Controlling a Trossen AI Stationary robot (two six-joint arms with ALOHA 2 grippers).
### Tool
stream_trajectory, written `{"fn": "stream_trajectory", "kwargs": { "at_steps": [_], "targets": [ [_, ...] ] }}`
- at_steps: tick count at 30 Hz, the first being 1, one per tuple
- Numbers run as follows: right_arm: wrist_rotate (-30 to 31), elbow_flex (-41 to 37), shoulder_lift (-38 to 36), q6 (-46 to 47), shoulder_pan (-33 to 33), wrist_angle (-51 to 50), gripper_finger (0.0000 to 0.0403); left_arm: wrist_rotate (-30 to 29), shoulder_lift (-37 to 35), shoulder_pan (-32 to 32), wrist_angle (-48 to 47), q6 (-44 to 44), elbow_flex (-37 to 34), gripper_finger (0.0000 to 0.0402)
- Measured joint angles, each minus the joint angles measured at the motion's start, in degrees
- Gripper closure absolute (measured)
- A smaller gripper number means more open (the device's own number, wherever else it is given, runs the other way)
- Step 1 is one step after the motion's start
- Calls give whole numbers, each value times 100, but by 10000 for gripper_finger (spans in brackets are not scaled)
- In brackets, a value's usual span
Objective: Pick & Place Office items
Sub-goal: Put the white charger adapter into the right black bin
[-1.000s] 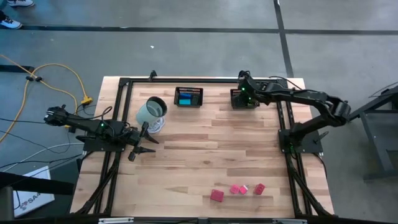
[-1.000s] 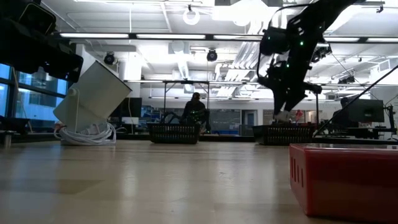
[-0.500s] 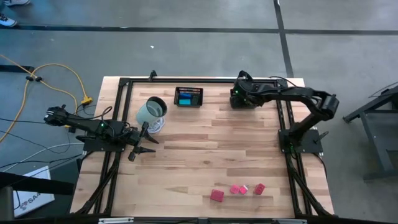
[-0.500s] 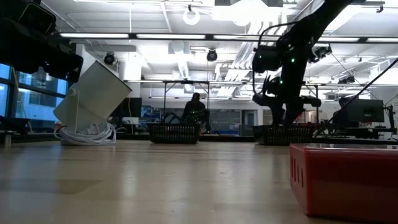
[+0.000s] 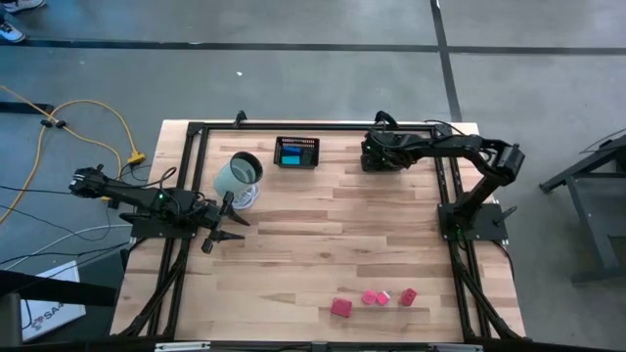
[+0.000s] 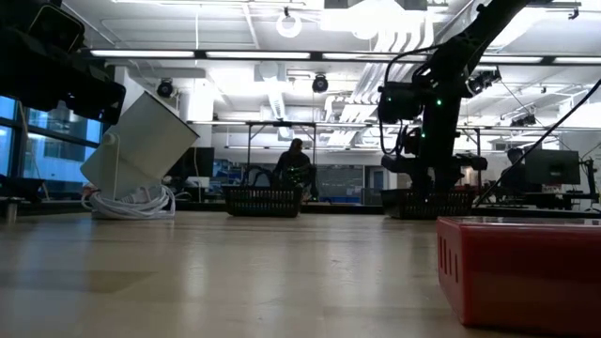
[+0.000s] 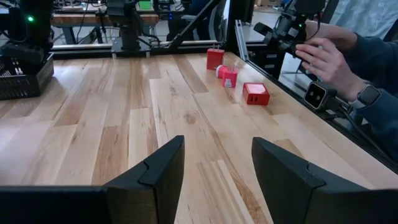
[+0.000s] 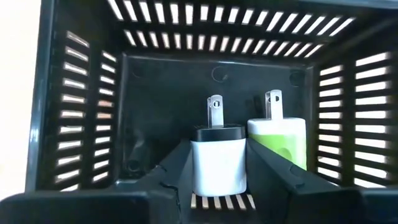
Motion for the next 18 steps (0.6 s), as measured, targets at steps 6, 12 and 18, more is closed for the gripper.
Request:
{"fn": "stream_trajectory", "kwargs": {
  "at_steps": [6, 12, 18],
  "targets": [
    [-1, 2, 0, -9, 0, 4, 259, 0, -2, 0, 1, 0, 0, 221],
    [43, 1, 0, -33, 0, 66, 236, -1, 0, 0, 1, 0, 0, 221],
    [43, 0, 0, -63, 0, 189, 237, 1, 0, 0, 1, 0, 0, 221]
  ]
}}
